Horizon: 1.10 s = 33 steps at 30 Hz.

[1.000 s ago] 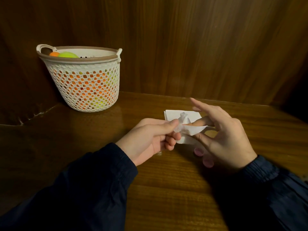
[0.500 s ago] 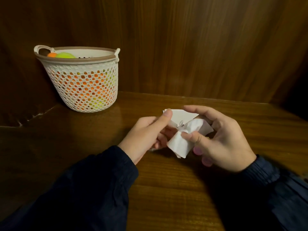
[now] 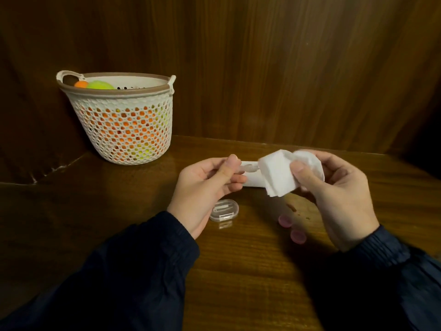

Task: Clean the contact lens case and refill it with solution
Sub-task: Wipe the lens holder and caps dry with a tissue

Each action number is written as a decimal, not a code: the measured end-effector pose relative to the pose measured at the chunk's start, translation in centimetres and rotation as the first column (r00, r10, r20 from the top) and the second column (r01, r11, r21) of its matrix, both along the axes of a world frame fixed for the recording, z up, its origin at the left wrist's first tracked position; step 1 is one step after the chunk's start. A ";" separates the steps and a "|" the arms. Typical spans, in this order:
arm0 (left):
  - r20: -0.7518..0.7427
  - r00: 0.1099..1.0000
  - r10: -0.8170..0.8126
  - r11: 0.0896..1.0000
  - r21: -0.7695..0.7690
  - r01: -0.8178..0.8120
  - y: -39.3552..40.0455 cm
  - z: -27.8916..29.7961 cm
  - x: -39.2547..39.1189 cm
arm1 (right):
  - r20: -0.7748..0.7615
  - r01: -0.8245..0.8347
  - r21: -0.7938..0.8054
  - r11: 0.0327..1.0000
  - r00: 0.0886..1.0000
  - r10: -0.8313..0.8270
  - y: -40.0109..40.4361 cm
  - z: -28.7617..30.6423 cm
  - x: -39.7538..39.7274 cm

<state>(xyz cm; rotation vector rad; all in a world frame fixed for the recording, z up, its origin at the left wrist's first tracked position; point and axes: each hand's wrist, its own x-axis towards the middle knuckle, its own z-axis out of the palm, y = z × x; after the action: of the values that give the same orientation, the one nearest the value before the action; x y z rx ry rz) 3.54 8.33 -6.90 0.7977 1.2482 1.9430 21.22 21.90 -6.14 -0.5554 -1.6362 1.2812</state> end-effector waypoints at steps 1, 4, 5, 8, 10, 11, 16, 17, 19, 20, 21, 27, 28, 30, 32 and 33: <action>-0.003 1.000 0.015 1.000 0.002 -0.015 0.0 -0.1 0.1 | 0.057 0.061 -0.031 0.998 0.997 -0.059 0.1 -0.3 -0.2; -0.073 0.997 0.030 1.000 -0.001 -0.031 0.1 -0.4 0.2 | 0.219 0.149 -0.018 0.989 0.966 -0.141 -0.3 -1.1 -0.7; -0.095 0.995 0.026 1.000 -0.006 -0.026 0.1 -0.5 0.3 | 0.214 0.126 -0.049 0.991 0.970 -0.112 -0.8 -1.2 -0.8; -0.157 0.987 0.021 0.999 -0.030 -0.026 0.3 -0.8 0.8 | 0.119 0.028 -0.115 0.993 0.993 -0.014 -1.9 -1.3 -1.1; -0.196 0.980 0.019 0.998 -0.048 -0.030 0.4 -1.0 1.1 | 0.055 -0.036 -0.125 0.992 0.998 0.043 -2.4 -1.1 -1.3; -0.218 0.976 0.017 0.998 -0.059 -0.030 0.5 -1.0 1.2 | 0.036 -0.084 -0.139 0.987 0.995 0.090 -2.7 -1.0 -1.4; -0.267 0.964 0.015 0.998 -0.061 -0.032 0.4 -1.1 1.3 | -0.116 -0.306 -0.277 0.911 0.952 0.285 -2.7 -1.1 -1.5; -0.273 0.962 0.012 0.998 -0.055 -0.028 0.3 -1.0 1.3 | -0.119 -0.291 -0.282 0.914 0.956 0.268 -2.6 -1.1 -1.4; -0.325 0.946 0.016 0.998 -0.052 -0.035 0.4 -1.2 1.3 | -0.077 -0.210 -0.245 0.947 0.977 0.197 -2.5 -1.2 -1.4; -0.362 0.932 0.020 0.997 -0.061 -0.045 0.4 -1.3 1.4 | -0.053 -0.174 -0.226 0.959 0.985 0.166 -2.5 -1.3 -1.4; -0.397 0.917 0.025 0.996 -0.071 -0.058 0.4 -1.4 1.4 | -0.030 -0.145 -0.223 0.964 0.989 0.142 -2.6 -1.2 -1.5; -0.570 0.815 0.102 0.991 -0.018 -0.136 0.5 -1.5 2.0 | 0.018 -0.227 -0.337 0.914 0.969 0.247 -2.4 -1.5 -1.6; -0.590 0.799 0.118 0.988 -0.013 -0.155 0.6 -1.5 2.0 | 0.029 -0.231 -0.342 0.911 0.966 0.256 -2.3 -1.7 -1.6; -0.599 0.789 0.132 0.984 -0.013 -0.175 0.6 -1.5 2.1 | 0.034 -0.216 -0.358 0.908 0.969 0.244 -2.2 -1.8 -1.5; -0.581 0.803 0.133 0.981 -0.037 -0.190 0.5 -1.3 2.2 | 0.000 -0.222 -0.375 0.900 0.971 0.240 -2.3 -1.7 -1.5; -0.576 0.806 0.141 0.978 -0.046 -0.204 0.5 -1.2 2.3 | -0.016 -0.225 -0.380 0.897 0.971 0.237 -2.3 -1.7 -1.5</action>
<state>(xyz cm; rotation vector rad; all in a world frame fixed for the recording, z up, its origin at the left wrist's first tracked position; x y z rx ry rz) 5.82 8.79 -8.08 1.3143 1.8158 1.8107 19.71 19.57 -7.81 -0.6269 -1.5167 1.7969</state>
